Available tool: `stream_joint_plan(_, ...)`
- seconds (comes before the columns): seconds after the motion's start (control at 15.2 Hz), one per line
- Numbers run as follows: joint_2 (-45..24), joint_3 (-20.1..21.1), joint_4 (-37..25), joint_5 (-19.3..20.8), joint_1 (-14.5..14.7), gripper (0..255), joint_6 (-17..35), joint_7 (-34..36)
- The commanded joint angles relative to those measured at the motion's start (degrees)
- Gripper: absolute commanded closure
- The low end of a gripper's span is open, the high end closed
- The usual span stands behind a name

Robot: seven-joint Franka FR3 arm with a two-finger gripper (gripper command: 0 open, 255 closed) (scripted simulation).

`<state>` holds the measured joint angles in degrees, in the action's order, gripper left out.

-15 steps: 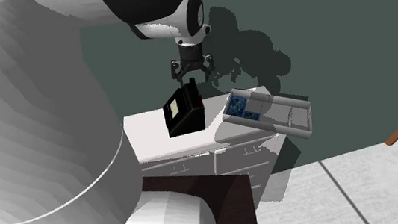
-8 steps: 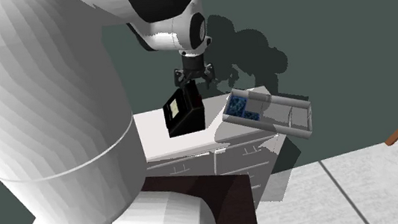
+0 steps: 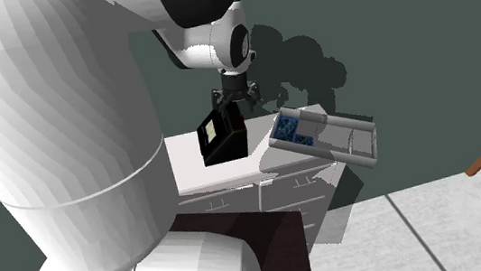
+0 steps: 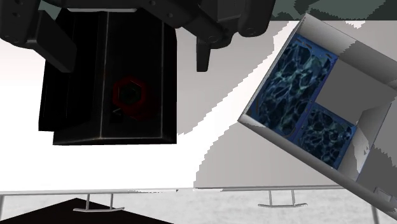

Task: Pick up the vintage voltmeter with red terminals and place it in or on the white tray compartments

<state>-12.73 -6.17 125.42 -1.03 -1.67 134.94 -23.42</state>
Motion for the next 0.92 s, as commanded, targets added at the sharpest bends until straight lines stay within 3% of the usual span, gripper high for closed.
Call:
stream_joint_plan(0.0, -0.01, 0.0, 0.01, 0.0, 0.0, 0, 0.02, -0.01)
stream_joint_plan(0.07, -0.01, 0.0, 0.0, 0.0, 0.0, 0, 0.01, 0.0)
stream_joint_plan(0.13, -0.01, 0.0, 0.0, 0.0, 0.0, 255, 0.01, 0.0)
stream_joint_plan(0.86, 1.09, -0.05, -0.29, 0.17, 0.04, 255, -1.36, 0.1)
